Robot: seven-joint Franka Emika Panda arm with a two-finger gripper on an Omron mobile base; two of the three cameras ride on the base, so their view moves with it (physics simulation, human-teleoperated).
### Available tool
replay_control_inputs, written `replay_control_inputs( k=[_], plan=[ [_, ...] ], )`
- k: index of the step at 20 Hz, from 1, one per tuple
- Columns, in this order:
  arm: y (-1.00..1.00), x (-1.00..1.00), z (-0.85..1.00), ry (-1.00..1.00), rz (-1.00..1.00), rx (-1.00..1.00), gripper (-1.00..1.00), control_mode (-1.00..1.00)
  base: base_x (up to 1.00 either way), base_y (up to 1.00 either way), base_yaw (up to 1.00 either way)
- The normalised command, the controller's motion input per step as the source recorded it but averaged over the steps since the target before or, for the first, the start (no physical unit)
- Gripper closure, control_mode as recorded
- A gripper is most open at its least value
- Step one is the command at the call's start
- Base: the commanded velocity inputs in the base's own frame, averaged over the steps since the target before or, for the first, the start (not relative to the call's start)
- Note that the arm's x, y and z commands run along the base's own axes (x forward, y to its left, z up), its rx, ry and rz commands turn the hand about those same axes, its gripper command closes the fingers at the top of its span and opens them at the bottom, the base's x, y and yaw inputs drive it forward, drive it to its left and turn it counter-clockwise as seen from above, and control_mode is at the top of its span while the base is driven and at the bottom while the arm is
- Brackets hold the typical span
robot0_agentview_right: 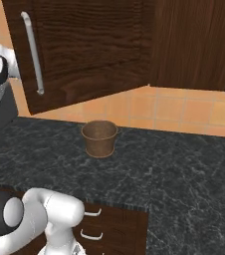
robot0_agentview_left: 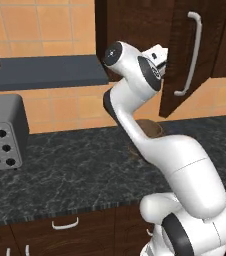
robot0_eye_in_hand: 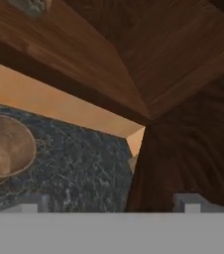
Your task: Open the cabinet, pick up the bread from the cabinet and place it in the basket. Then move the basket to the dining counter.
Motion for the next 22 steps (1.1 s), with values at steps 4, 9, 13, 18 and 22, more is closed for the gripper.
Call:
replay_control_inputs(
  k=[4, 9, 13, 18, 22],
  plan=[
    [-0.73, -0.45, 0.01, 0.01, -0.52, -0.10, -1.00, -1.00, 0.00, 0.00, 0.00],
    [-0.67, -0.29, 0.19, 0.08, -0.58, -0.01, -1.00, -1.00, 0.00, 0.00, 0.00],
    [-0.91, -0.37, 0.32, 0.02, -0.52, 0.00, -1.00, -1.00, 0.00, 0.00, 0.00],
    [-1.00, -0.47, 0.25, 0.00, -0.45, 0.00, -1.00, -1.00, 0.00, 0.00, 0.00],
    [-0.99, -0.47, 0.00, -0.07, -0.33, 0.00, -1.00, -1.00, 0.00, 0.00, 0.00]
  ],
)
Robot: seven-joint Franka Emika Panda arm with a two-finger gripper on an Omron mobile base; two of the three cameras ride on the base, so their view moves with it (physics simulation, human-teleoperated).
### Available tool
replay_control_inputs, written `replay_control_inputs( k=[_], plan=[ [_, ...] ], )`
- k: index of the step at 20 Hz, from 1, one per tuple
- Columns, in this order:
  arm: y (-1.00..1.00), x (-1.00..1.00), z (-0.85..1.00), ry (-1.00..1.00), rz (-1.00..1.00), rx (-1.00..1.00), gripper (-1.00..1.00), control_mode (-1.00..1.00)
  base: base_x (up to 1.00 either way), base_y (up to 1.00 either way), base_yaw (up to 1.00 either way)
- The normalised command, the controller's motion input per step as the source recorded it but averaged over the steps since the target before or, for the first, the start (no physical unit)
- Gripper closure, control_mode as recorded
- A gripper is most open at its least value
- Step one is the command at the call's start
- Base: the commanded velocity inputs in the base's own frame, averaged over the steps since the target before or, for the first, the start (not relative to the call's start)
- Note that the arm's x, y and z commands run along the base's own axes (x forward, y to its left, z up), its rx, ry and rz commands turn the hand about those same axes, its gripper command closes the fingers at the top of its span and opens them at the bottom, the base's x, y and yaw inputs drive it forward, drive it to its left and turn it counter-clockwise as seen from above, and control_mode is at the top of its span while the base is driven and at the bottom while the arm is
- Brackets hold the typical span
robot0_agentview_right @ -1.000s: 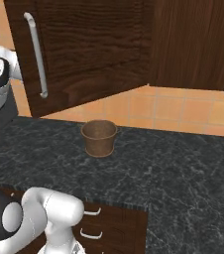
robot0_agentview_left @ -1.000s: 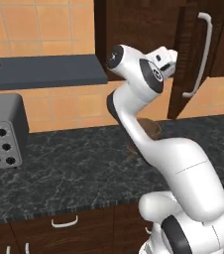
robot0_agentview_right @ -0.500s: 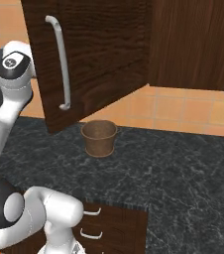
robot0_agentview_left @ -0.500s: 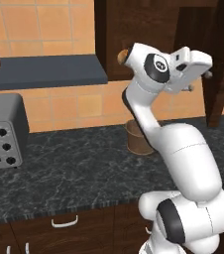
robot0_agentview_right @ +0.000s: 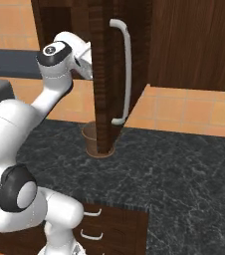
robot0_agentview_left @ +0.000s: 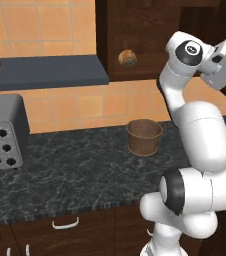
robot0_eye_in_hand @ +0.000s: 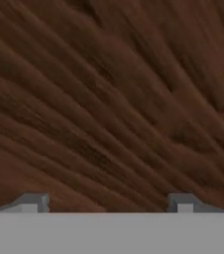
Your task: Open the cabinet, pick up the bread from the cabinet and place it in the basket. Then move the basket to the dining counter.
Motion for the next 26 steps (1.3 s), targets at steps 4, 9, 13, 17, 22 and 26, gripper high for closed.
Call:
replay_control_inputs(
  k=[4, 9, 13, 17, 22, 26],
  plan=[
    [-0.28, -0.21, -0.06, -0.34, -0.09, 0.06, -1.00, -1.00, 0.00, 0.00, 0.00],
    [0.96, -0.19, -0.21, -0.48, 0.25, 0.02, -1.00, -1.00, 0.00, 0.00, 0.00],
    [0.84, 0.10, -0.27, -0.31, 0.60, 0.15, -1.00, -1.00, 0.00, 0.00, 0.00],
    [0.27, 0.37, -0.03, -0.12, 0.74, 0.29, -1.00, -1.00, 0.00, 0.00, 0.00],
    [0.02, 0.61, 0.03, 0.00, 0.75, 0.35, -1.00, -1.00, 0.00, 0.00, 0.00],
    [0.22, 0.81, 0.29, -0.01, 0.65, 0.30, -1.00, -1.00, 0.00, 0.00, 0.00]
  ],
)
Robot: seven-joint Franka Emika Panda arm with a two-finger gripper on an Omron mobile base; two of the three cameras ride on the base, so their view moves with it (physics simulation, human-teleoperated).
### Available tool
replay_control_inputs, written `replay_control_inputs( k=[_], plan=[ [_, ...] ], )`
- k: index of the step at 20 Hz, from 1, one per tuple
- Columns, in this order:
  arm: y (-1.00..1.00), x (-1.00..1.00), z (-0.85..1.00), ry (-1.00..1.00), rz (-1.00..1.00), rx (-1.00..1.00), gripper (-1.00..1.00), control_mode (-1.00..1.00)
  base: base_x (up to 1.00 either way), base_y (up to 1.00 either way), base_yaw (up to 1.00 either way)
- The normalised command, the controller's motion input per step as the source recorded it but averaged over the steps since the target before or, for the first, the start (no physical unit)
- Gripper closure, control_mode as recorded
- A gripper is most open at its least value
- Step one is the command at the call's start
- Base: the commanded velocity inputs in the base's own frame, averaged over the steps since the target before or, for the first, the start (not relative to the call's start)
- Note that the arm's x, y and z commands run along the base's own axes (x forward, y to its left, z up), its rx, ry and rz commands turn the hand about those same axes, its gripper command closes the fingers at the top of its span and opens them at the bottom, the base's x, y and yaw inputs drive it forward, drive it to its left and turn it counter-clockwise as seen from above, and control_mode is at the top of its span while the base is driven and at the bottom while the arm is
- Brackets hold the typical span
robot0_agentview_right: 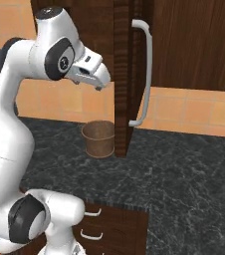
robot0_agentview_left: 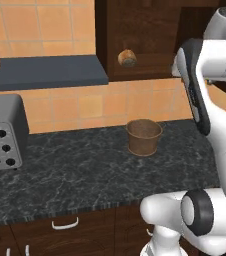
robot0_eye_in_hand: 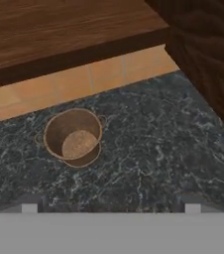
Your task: Open the cabinet, pick up the bread from the cabinet and place it in the basket. Then move the basket to the dining counter.
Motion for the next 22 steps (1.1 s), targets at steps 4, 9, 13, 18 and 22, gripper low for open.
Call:
replay_control_inputs(
  k=[4, 9, 13, 18, 22],
  plan=[
    [0.49, 0.91, 0.55, -0.09, 0.53, 0.22, -1.00, -1.00, 0.00, 0.00, 0.00],
    [0.75, 0.99, 0.06, -0.25, 0.33, 0.03, -1.00, -1.00, 0.00, 0.00, 0.00],
    [0.58, 1.00, -0.02, -0.28, 0.14, -0.02, -1.00, -1.00, 0.00, 0.00, 0.00],
    [0.67, 0.64, -0.03, -0.08, 0.03, -0.06, -1.00, -1.00, 0.00, 0.00, 0.00],
    [0.32, 0.52, 0.08, 0.08, -0.02, -0.02, -1.00, -1.00, 0.00, 0.00, 0.00]
  ],
)
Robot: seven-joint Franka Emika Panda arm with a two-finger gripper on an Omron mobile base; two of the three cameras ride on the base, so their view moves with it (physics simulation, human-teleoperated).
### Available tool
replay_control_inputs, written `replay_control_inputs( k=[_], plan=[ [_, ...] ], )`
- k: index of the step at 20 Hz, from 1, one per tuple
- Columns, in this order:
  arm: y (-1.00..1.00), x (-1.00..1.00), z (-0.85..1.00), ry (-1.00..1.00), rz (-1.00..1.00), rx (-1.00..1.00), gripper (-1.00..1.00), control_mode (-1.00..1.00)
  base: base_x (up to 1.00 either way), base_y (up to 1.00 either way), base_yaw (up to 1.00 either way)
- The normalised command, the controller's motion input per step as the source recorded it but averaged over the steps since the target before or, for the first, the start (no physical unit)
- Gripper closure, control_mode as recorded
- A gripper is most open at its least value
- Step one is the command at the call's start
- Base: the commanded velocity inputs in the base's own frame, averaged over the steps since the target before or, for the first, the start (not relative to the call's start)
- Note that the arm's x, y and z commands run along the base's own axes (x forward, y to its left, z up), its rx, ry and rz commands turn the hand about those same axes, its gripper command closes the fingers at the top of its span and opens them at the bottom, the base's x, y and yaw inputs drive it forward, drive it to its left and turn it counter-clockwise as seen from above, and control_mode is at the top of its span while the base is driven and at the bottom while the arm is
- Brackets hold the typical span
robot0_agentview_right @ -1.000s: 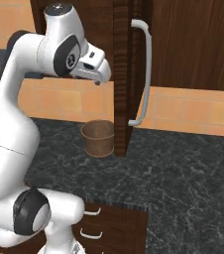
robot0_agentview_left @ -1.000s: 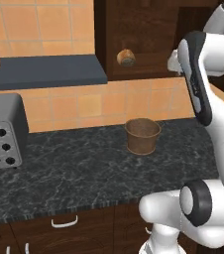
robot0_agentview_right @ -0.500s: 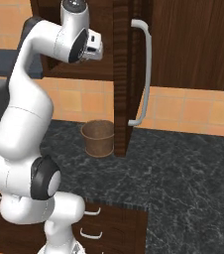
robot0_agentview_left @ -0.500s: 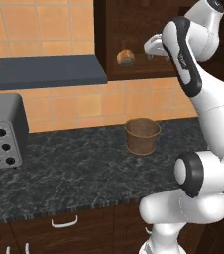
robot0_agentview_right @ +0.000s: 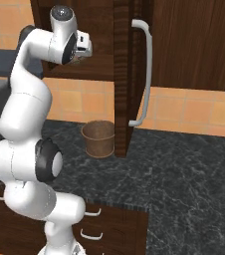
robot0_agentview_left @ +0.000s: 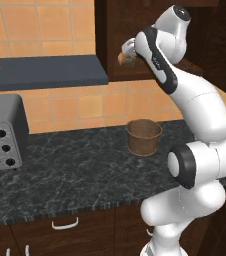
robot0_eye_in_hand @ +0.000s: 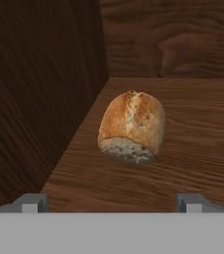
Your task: Open the cabinet, pick up the bread from the cabinet and place it in the basket. Then move the basket to the dining counter.
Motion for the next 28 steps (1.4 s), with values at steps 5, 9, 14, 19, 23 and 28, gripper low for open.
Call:
replay_control_inputs(
  k=[5, 9, 14, 19, 23, 28],
  plan=[
    [0.00, 0.41, 0.00, 0.01, -0.02, 0.00, -1.00, -1.00, 0.00, 0.00, 0.00],
    [0.00, 0.34, -0.04, -0.01, -0.02, 0.00, -1.00, -1.00, 0.00, 0.00, 0.00],
    [0.00, 0.23, -0.19, -0.03, 0.00, 0.00, -1.00, -1.00, 0.00, 0.00, 0.00],
    [0.00, 0.19, -0.20, -0.03, 0.00, 0.00, -1.00, -1.00, 0.00, 0.00, 0.00],
    [0.00, 0.32, -0.22, -0.01, 0.00, 0.00, -1.00, -1.00, 0.00, 0.00, 0.00],
    [0.00, 0.37, -0.07, -0.03, 0.00, 0.00, -1.00, -1.00, 0.00, 0.00, 0.00]
  ],
)
